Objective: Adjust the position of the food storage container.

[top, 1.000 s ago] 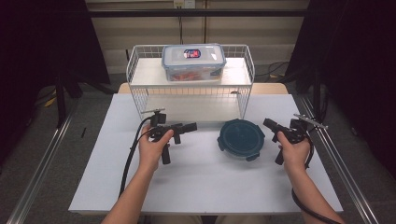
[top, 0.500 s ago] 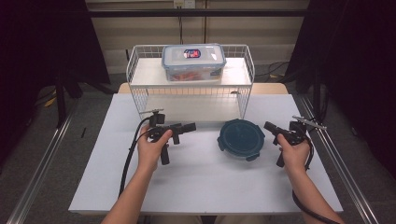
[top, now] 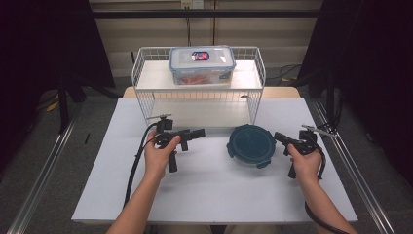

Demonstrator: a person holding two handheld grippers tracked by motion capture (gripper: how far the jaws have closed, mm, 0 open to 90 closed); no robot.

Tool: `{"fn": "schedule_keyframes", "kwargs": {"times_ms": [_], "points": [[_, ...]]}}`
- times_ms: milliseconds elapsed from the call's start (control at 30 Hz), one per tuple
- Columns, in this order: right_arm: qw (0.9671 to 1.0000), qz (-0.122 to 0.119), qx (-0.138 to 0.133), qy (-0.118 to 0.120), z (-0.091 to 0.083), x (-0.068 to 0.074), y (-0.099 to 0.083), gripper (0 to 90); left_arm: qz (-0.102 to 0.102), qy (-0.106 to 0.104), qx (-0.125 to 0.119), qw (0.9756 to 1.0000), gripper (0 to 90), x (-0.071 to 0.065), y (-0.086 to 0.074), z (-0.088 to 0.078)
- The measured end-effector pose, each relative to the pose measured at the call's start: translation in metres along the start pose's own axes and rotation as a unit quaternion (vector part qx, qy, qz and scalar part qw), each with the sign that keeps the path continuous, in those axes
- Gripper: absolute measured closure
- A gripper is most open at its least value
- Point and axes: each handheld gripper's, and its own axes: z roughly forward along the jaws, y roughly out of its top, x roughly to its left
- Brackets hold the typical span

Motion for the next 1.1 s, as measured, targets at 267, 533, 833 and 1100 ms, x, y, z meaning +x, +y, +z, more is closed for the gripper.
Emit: {"fn": "schedule_keyframes", "kwargs": {"times_ms": [267, 533, 833, 1100], "points": [[1.0, 0.001, -0.007, -0.005, -0.005, 0.002, -0.004, 90.0, -0.009, -0.003, -0.005, 0.9999, 4.1, -0.001, 0.001, 0.0], [0.9998, -0.002, -0.017, -0.003, -0.008, 0.006, -0.004, 90.0, -0.006, 0.001, 0.004, 1.0, 4.3, 0.0, -0.001, 0.003], [0.9998, -0.005, -0.002, -0.018, -0.007, 0.004, -0.007, 90.0, -0.011, 0.001, 0.0, 0.9999, 4.3, -0.001, 0.0, 0.001], [0.9999, -0.011, 0.006, -0.006, -0.005, 0.014, -0.012, 90.0, -0.006, 0.004, 0.007, 1.0, 4.4, -0.001, -0.002, 0.004]]}}
